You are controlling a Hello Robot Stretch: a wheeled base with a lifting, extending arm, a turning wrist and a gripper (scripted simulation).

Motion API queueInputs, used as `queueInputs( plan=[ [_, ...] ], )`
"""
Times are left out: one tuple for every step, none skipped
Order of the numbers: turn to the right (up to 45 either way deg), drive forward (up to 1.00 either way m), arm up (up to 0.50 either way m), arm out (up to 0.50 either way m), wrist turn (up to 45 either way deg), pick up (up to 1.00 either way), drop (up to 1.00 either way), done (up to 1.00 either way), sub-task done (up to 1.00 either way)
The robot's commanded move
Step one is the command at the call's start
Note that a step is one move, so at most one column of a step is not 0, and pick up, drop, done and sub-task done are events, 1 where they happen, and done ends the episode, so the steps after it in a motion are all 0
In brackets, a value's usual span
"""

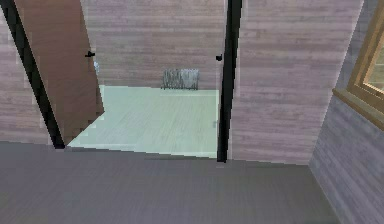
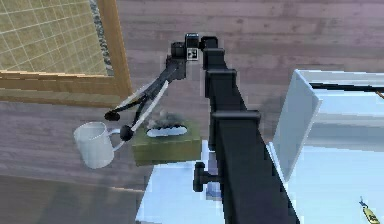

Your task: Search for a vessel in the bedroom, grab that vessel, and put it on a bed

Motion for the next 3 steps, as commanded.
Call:
queueInputs(
  plan=[
    [0.0, 0.00, 0.00, -0.44, 0.0, 0.00, 0.00, 0.00, 0.00],
    [-21.0, 0.00, 0.00, 0.00, 0.0, 0.00, 0.00, 0.00, 0.00],
    [-3.0, 0.00, 0.00, 0.00, 0.0, 0.00, 0.00, 0.00, 0.00]
  ],
)
